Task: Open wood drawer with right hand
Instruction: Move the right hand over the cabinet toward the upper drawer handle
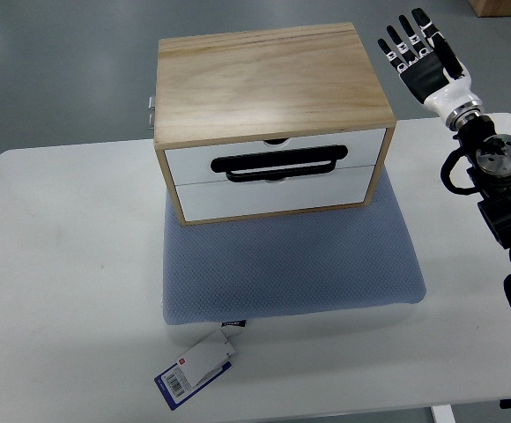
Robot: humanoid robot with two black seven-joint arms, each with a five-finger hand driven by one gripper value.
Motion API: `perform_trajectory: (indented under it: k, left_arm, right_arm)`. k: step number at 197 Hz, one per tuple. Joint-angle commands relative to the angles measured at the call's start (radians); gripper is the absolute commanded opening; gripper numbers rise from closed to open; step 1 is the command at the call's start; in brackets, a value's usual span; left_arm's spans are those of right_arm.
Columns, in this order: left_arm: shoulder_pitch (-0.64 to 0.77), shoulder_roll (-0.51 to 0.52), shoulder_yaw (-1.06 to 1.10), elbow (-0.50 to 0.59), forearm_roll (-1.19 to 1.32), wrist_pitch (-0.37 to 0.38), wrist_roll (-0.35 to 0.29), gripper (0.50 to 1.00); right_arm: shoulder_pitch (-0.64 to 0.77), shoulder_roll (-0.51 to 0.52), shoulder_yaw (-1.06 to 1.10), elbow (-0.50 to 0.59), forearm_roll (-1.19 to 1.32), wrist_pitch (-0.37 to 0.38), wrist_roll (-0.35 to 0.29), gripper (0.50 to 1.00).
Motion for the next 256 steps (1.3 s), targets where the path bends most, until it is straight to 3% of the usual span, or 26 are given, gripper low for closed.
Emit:
perform_trajectory:
  k: [1,59,96,97,127,137,139,153,176,186,187,205,234,249,256]
  left_arm:
    - [0.000,0.000,0.000,0.000,0.001,0.000,0.000,1.000]
    - [0.000,0.000,-0.002,0.001,-0.002,0.005,0.000,1.000]
    - [0.000,0.000,-0.002,-0.002,0.002,0.000,0.000,1.000]
    - [0.000,0.000,-0.002,-0.002,0.004,-0.001,0.000,1.000]
    - [-0.003,0.000,-0.002,-0.014,0.004,-0.002,0.000,1.000]
    - [-0.003,0.000,-0.002,-0.014,0.004,-0.002,0.000,1.000]
    - [-0.011,0.000,-0.002,-0.015,0.004,-0.002,0.000,1.000]
    - [-0.012,0.000,-0.002,-0.017,0.006,-0.003,0.000,1.000]
    - [-0.014,0.000,-0.002,-0.022,0.006,-0.003,0.000,1.000]
    - [-0.014,0.000,-0.002,-0.022,0.006,-0.003,0.000,1.000]
    - [-0.014,0.000,-0.002,-0.025,0.004,-0.003,0.000,1.000]
    - [-0.014,0.000,-0.002,-0.025,0.002,-0.005,0.000,1.000]
    - [-0.014,0.000,-0.002,-0.023,-0.002,-0.003,0.000,1.000]
    - [-0.014,0.000,-0.002,-0.023,-0.004,-0.003,0.000,1.000]
    - [-0.014,0.000,-0.002,-0.023,-0.004,-0.003,0.000,1.000]
  right_arm:
    - [0.001,-0.001,0.000,0.000,0.000,0.000,0.000,0.946]
    - [0.016,-0.021,-0.008,-0.002,-0.002,0.002,-0.003,0.946]
    - [0.070,-0.095,-0.117,0.000,0.000,0.002,-0.005,0.946]
    - [0.108,-0.131,-0.183,0.000,0.001,0.002,-0.006,0.946]
    - [0.277,-0.242,-0.446,0.015,-0.005,0.009,-0.011,0.944]
    - [0.277,-0.242,-0.446,0.015,-0.005,0.009,-0.011,0.944]
    - [0.369,-0.282,-0.583,0.035,-0.028,0.017,-0.023,0.944]
    - [0.473,-0.308,-0.728,0.090,-0.061,0.028,-0.038,0.946]
    - [0.645,-0.337,-0.934,0.207,-0.169,0.049,-0.074,0.944]
    - [0.645,-0.337,-0.934,0.207,-0.169,0.049,-0.074,0.944]
    - [0.727,-0.336,-1.019,0.248,-0.217,0.057,-0.086,0.946]
    - [0.860,-0.316,-1.173,0.326,-0.241,0.072,-0.124,0.944]
    - [1.025,-0.245,-1.374,0.468,-0.238,0.080,-0.232,0.944]
    - [1.094,-0.196,-1.449,0.544,-0.238,0.071,-0.328,0.944]
    - [1.094,-0.196,-1.450,0.544,-0.238,0.071,-0.328,0.944]
